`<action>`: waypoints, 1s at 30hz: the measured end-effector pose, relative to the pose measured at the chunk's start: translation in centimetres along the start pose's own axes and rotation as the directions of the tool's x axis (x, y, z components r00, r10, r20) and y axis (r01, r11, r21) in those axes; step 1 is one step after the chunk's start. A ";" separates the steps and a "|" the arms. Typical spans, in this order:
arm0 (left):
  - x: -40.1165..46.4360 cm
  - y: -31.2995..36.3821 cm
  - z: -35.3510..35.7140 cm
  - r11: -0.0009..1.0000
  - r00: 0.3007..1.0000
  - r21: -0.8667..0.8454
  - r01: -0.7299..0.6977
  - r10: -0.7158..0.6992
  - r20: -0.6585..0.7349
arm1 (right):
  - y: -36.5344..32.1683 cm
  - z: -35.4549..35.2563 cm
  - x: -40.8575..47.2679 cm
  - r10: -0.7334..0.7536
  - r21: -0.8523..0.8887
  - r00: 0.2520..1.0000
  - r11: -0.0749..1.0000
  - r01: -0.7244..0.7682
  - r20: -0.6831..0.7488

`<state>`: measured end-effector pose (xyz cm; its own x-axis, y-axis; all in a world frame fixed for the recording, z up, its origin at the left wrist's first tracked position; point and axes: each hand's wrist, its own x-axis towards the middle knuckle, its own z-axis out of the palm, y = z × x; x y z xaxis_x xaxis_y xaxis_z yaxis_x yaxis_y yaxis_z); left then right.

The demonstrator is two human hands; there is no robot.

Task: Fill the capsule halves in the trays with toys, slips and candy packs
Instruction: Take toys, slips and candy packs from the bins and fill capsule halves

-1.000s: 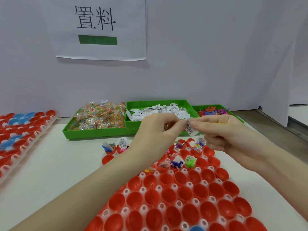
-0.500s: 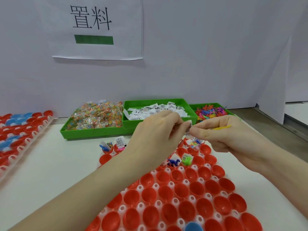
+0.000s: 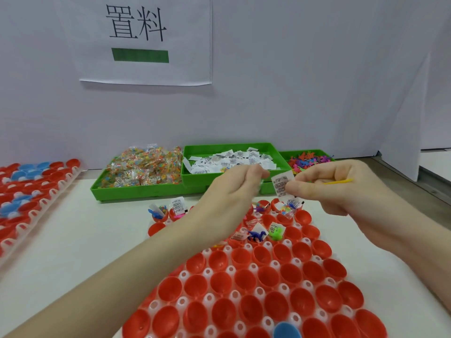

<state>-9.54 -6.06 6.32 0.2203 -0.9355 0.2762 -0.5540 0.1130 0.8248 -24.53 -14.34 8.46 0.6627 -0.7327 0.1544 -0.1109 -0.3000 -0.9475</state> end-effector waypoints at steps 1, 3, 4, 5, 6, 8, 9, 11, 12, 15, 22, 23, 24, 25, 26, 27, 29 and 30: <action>0.1 0.0 -0.1 0.995 0.996 -0.069 0.078 -0.076 0.036 | -0.2 -0.2 -0.1 0.024 0.025 0.998 0.999 -0.025 0.055; 0.2 0.0 0.0 0.986 0.988 -0.108 0.130 -0.120 0.097 | -0.5 -0.4 -0.4 0.052 0.072 0.983 0.995 -0.066 0.177; 0.2 0.0 0.2 0.988 0.990 -0.100 0.113 -0.104 0.095 | -0.6 -0.4 -0.6 0.056 0.078 0.974 0.994 -0.074 0.221; 0.1 0.0 0.3 0.991 0.994 -0.105 0.083 -0.076 0.073 | -0.6 -0.4 -0.6 0.054 0.069 0.968 0.995 -0.073 0.244; 0.0 0.0 0.4 0.989 0.998 -0.142 0.053 -0.048 0.037 | -0.5 -0.4 -0.7 0.053 0.054 0.968 0.996 -0.069 0.245; -0.2 0.0 0.4 0.961 0.998 -0.274 0.045 -0.052 -0.020 | -0.4 -0.2 -0.6 0.056 0.021 0.977 0.998 -0.062 0.205; -0.2 0.1 0.3 0.940 0.997 -0.335 0.062 -0.072 -0.017 | -0.3 -0.1 -0.5 0.055 0.009 0.982 0.998 -0.058 0.180; -0.4 0.2 0.0 0.889 0.994 -0.445 0.108 -0.101 0.038 | -0.3 -0.1 -0.4 0.047 -0.010 0.989 0.999 -0.046 0.143; -0.5 0.1 0.0 0.863 0.993 -0.491 0.122 -0.106 0.059 | -0.2 -0.2 -0.4 0.043 -0.012 0.989 0.999 -0.042 0.139; -0.6 0.5 0.0 0.821 0.990 -0.553 0.140 -0.113 0.083 | -0.4 -0.2 -0.7 0.054 0.040 0.974 0.997 -0.064 0.221; -0.6 0.6 0.1 0.864 0.989 -0.485 0.134 -0.086 0.120 | -0.2 0.4 -0.8 0.004 -0.029 0.992 1.000 -0.001 0.123; -0.6 0.8 0.0 0.834 0.986 -0.529 0.154 -0.094 0.139 | -0.1 0.6 -0.8 -0.034 -0.051 0.997 0.998 0.038 0.073; -0.6 0.8 -0.1 0.813 0.985 -0.560 0.158 -0.091 0.146 | 0.0 0.7 -0.8 -0.079 -0.078 0.996 0.994 0.082 0.033; -0.6 0.8 -0.1 0.819 0.987 -0.555 0.143 -0.080 0.136 | 0.1 0.9 -0.9 -0.126 -0.099 0.992 0.987 0.126 0.002; -0.7 0.7 -0.1 0.841 0.990 -0.526 0.125 -0.071 0.123 | 0.3 1.0 -0.9 -0.167 -0.119 0.986 0.979 0.163 -0.025; -0.8 0.7 0.0 0.867 0.993 -0.488 0.103 -0.062 0.100 | 0.5 1.1 -0.9 -0.209 -0.147 0.977 0.969 0.200 -0.049; -0.9 0.4 0.2 0.885 0.996 -0.458 0.091 -0.075 0.053 | 0.7 1.4 -1.0 -0.297 -0.240 0.950 0.933 0.268 -0.094; -0.8 0.3 0.2 0.876 0.994 -0.470 0.106 -0.099 0.041 | 0.7 1.5 -1.1 -0.333 -0.298 0.937 0.909 0.290 -0.102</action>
<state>-10.07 -5.31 6.26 0.2412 -0.9549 0.1732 -0.0848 0.1570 0.9839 -24.24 -12.86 7.24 0.5827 -0.6494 0.4886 -0.1294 -0.6677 -0.7331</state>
